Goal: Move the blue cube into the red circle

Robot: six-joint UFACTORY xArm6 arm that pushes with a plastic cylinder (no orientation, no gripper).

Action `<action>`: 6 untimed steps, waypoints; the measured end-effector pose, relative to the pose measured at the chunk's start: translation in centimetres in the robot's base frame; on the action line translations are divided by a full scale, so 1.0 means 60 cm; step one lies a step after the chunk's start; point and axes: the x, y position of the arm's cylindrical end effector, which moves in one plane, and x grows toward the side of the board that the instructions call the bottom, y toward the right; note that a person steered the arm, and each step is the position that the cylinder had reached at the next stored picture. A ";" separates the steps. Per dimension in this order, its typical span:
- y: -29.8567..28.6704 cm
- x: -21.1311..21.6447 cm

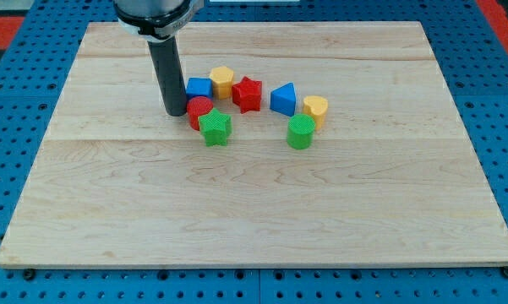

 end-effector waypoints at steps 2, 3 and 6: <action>0.026 0.031; -0.059 0.011; 0.046 -0.110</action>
